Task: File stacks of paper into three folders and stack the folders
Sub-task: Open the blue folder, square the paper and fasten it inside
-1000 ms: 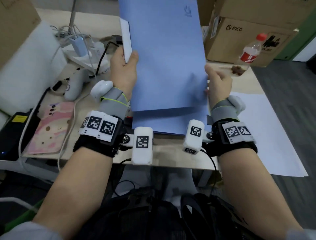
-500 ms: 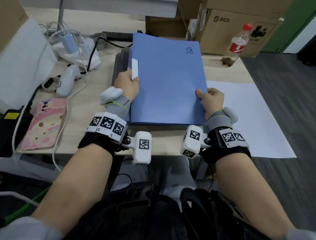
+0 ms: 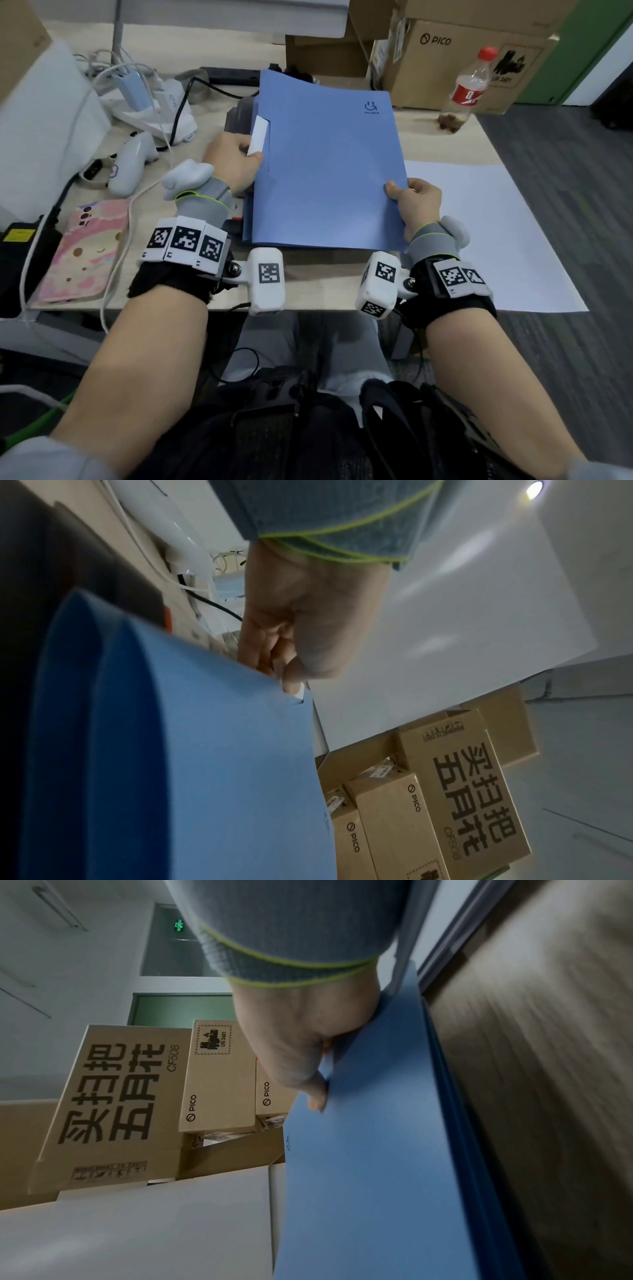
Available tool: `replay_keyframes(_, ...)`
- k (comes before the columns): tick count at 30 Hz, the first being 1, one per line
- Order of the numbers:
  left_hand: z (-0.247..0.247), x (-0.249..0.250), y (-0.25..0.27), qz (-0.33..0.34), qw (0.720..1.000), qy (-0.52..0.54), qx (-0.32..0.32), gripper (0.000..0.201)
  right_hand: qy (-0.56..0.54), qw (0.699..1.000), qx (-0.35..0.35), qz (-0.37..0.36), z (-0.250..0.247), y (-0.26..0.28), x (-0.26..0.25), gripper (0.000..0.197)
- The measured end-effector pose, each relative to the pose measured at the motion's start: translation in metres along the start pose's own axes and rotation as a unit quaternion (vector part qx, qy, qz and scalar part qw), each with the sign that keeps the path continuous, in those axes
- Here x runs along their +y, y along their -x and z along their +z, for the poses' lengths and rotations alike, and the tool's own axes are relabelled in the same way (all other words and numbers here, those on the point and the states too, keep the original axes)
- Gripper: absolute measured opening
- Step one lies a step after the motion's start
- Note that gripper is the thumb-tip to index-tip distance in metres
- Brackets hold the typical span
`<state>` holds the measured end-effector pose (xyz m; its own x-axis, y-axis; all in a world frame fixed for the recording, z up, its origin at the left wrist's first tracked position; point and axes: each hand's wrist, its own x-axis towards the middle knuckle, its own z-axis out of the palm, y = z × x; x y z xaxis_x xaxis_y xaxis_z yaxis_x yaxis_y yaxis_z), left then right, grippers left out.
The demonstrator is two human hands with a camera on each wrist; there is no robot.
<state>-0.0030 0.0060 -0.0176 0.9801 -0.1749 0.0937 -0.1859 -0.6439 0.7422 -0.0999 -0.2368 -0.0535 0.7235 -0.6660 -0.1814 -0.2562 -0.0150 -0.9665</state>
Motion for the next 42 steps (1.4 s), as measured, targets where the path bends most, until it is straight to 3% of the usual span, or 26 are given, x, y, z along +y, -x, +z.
replay_keyframes(5, -0.015, -0.008, -0.012, -0.087, 0.989, 0.113, 0.041, 0.031, 0.016, 1.0, 0.011, 0.006, -0.011, -0.007, 0.003, 0.022)
replay_keyframes(11, -0.013, -0.014, -0.025, -0.136, 0.956, 0.224, 0.13, 0.015, 0.014, 1.0, -0.007, 0.016, -0.013, -0.009, 0.004, 0.004)
replay_keyframes(15, -0.015, -0.025, -0.042, -0.23, 0.913, 0.309, 0.135, 0.012, 0.011, 0.999, -0.016, 0.026, -0.016, -0.011, 0.006, 0.006)
replay_keyframes(22, -0.005, -0.026, -0.041, -0.209, 0.922, 0.313, 0.095, 0.052, 0.028, 0.999, 0.001, 0.029, -0.015, -0.016, 0.011, 0.003)
replay_keyframes(24, -0.007, -0.024, -0.038, -0.207, 0.936, 0.267, 0.097, 0.055, 0.049, 0.999, 0.006, 0.014, -0.015, -0.018, 0.01, 0.008)
replay_keyframes(26, -0.007, -0.018, -0.032, -0.152, 0.962, 0.197, 0.114, 0.05, 0.082, 0.997, 0.004, -0.006, -0.015, -0.019, 0.008, 0.015)
replay_keyframes(28, -0.002, -0.003, -0.02, -0.07, 0.981, 0.161, 0.078, 0.043, 0.122, 0.992, -0.01, -0.02, -0.015, -0.019, 0.005, 0.018)
replay_keyframes(30, 0.011, 0.012, -0.004, -0.008, 0.991, 0.131, -0.022, 0.041, 0.177, 0.983, -0.038, -0.039, -0.017, -0.016, 0.002, 0.007)
replay_keyframes(32, 0.025, 0.023, 0.011, 0.017, 0.99, 0.066, -0.125, 0.043, 0.22, 0.972, -0.064, -0.054, -0.019, -0.012, 0.001, 0.009)
replay_keyframes(33, 0.032, 0.027, 0.016, 0.016, 0.987, 0.033, -0.159, 0.045, 0.228, 0.969, -0.078, -0.056, -0.021, -0.01, 0.001, 0.022)
replay_keyframes(36, 0.046, 0.028, 0.021, 0.003, 0.983, -0.023, -0.182, 0.053, 0.24, 0.964, -0.079, -0.082, -0.027, -0.003, 0.001, 0.051)
replay_keyframes(39, 0.048, 0.027, 0.022, 0.002, 0.982, -0.058, -0.178, 0.061, 0.209, 0.968, -0.075, -0.114, -0.032, 0.005, -0.003, 0.055)
replay_keyframes(42, 0.052, 0.029, 0.027, -0.007, 0.982, -0.067, -0.177, 0.086, 0.13, 0.977, -0.094, -0.14, -0.036, 0.017, -0.008, 0.057)
